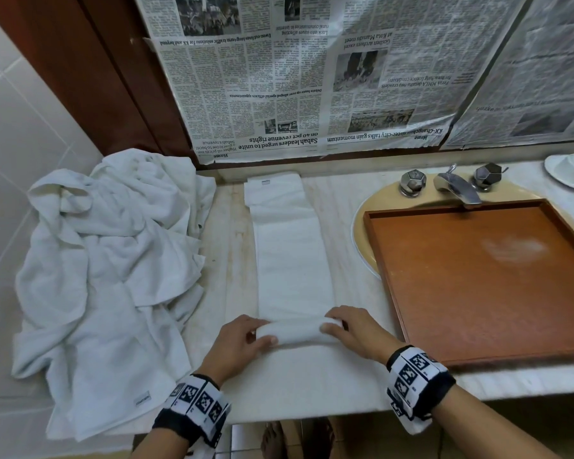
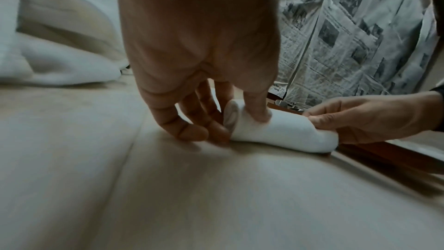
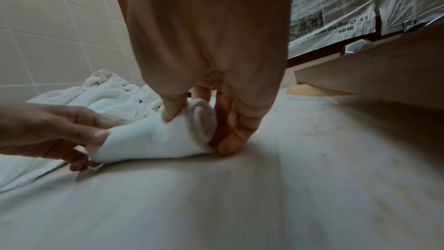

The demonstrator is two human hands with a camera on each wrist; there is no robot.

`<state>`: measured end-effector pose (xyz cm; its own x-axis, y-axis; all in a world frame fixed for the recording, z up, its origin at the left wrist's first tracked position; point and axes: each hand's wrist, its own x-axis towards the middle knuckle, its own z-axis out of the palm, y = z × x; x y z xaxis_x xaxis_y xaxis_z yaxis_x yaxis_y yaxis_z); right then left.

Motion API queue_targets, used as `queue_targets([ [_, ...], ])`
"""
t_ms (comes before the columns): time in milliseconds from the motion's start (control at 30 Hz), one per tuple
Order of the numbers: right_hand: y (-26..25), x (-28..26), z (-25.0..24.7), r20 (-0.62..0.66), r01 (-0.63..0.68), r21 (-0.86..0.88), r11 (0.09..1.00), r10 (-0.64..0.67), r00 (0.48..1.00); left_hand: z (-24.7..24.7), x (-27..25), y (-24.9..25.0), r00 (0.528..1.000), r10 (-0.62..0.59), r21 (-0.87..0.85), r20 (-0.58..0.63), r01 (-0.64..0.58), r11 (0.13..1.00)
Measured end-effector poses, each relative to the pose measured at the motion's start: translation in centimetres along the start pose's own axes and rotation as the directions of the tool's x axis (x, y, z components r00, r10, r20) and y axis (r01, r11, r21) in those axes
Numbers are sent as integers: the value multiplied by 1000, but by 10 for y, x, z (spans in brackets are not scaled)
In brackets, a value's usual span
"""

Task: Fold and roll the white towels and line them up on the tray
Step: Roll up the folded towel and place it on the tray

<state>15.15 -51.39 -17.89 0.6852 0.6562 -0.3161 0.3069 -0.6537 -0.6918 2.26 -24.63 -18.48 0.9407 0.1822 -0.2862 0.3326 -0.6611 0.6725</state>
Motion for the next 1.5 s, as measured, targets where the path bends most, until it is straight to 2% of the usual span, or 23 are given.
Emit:
queue_targets([
  [200, -4, -4, 19, -192, -2, -22, 1000, -2, 981, 7, 6, 10, 983, -152, -215, -106, 127, 968],
  [300, -11, 2, 22, -288, 32, -155, 987, -76, 955, 12, 13, 11, 967, -213, -158, -141, 190, 969],
  [367, -16, 5, 23, -275, 66, -243, 968, -134, 952, 15, 14, 13, 960, -232, -96, -159, 219, 971],
  [467, -13, 1, 22, -250, 144, -229, 963, -201, 947, 17, 10, 21, 941, -211, -116, -264, 187, 976],
  [600, -2, -11, 22, -130, 197, -267, 943, -238, 963, 21, -1, 21, 937, -50, -16, -345, 47, 999],
  [667, -1, -8, 21, -107, 183, -240, 954, -213, 971, 22, -6, 19, 951, -1, 1, -309, 1, 1000],
  [733, -4, 0, 17, -113, 148, -146, 978, -165, 980, 24, -11, 19, 974, 21, 36, -225, -13, 999],
  [867, -15, 16, 7, -39, 81, -123, 989, -86, 996, 26, -10, 22, 986, 10, 171, -164, 19, 985],
  [1033, -18, 20, -3, 66, -32, -99, 995, 39, 997, 14, -3, 15, 998, -35, 69, -61, 39, 997],
  [1100, -16, 17, -3, 51, -55, -25, 998, 56, 997, 11, -2, 10, 997, -64, 41, -33, 65, 997],
  [1233, -14, 13, 0, 6, -76, 104, 992, 76, 997, 13, -1, 16, 994, -92, 105, -52, 97, 990],
  [1367, -19, 19, 0, -10, -81, 65, 995, 82, 997, 15, 0, 29, 986, -37, 132, -162, 59, 989],
  [1433, -20, 23, 3, -38, -41, -45, 998, 39, 999, 16, 1, 30, 990, 2, 112, -139, 13, 994],
  [1500, -21, 25, 8, -119, -3, -166, 986, -17, 993, 16, 3, 29, 995, -10, 113, -104, 22, 993],
])
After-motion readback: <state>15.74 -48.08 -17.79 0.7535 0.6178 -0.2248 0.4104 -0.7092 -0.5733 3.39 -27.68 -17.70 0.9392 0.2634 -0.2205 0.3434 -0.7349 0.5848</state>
